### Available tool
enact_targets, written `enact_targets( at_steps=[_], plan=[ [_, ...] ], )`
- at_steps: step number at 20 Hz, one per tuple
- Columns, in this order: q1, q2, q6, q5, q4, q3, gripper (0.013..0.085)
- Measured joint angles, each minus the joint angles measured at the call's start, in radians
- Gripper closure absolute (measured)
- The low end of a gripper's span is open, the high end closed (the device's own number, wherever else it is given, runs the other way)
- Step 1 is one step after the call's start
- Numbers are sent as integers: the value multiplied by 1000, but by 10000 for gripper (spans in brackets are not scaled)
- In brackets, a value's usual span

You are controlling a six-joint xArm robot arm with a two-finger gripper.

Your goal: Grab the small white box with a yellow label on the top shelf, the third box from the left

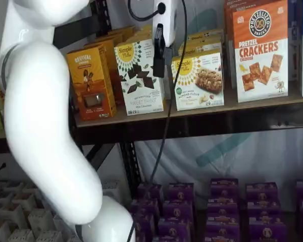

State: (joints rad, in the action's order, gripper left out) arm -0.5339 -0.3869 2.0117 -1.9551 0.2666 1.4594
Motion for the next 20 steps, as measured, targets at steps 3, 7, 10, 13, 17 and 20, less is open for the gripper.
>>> enact_targets(
  at_steps=[3,7,10,13,17,20],
  plan=[
    [13,-22,-9,19,-11,-19,130],
    [14,-50,-16,52,10,-49,130],
    [-14,-78,-11,113,78,-87,130],
    [-39,-93,-3,182,142,-113,130],
    [-46,-75,8,255,168,-116,130],
    [-41,-44,18,302,165,-106,130]
  ],
)
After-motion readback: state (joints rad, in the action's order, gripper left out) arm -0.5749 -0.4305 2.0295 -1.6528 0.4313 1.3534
